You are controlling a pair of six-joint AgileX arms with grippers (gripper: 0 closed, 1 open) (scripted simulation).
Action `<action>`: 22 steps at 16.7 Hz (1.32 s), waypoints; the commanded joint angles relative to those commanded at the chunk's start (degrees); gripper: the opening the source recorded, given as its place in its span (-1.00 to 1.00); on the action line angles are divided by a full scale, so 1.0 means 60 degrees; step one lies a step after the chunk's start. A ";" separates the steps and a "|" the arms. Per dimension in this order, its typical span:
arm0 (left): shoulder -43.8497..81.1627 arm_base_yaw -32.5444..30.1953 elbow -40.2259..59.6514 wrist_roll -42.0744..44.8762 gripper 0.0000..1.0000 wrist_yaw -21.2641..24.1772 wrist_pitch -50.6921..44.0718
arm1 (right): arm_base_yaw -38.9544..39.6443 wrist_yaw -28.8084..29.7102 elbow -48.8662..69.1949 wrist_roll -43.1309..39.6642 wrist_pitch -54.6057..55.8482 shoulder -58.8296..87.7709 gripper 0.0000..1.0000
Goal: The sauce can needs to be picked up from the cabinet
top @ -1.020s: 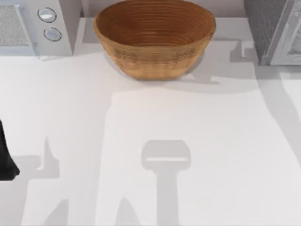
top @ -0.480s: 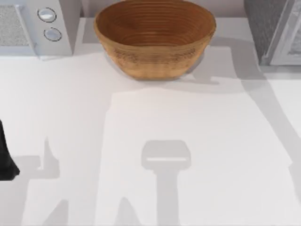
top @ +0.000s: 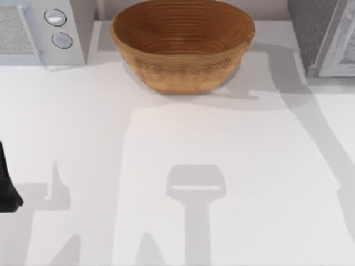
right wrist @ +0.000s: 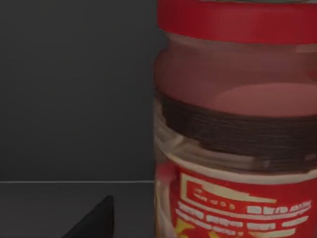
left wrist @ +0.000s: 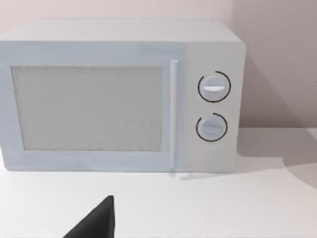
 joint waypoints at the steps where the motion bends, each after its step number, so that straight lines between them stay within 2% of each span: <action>1: 0.0000 0.0000 0.0000 0.0000 1.00 0.0000 0.0000 | -0.0029 -0.0033 0.0220 -0.0001 -0.0031 0.0174 1.00; 8: 0.0000 0.0000 0.0000 0.0000 1.00 0.0000 0.0000 | -0.0417 -0.0397 0.2466 -0.0010 -0.0402 0.2026 1.00; 14: 0.0000 0.0000 0.0000 0.0000 1.00 0.0000 0.0000 | -0.0476 -0.0453 0.2759 -0.0011 -0.0450 0.2271 1.00; 22: 0.0000 0.0000 0.0000 0.0000 1.00 0.0000 0.0000 | -0.0476 -0.0453 0.2759 -0.0011 -0.0450 0.2271 -0.21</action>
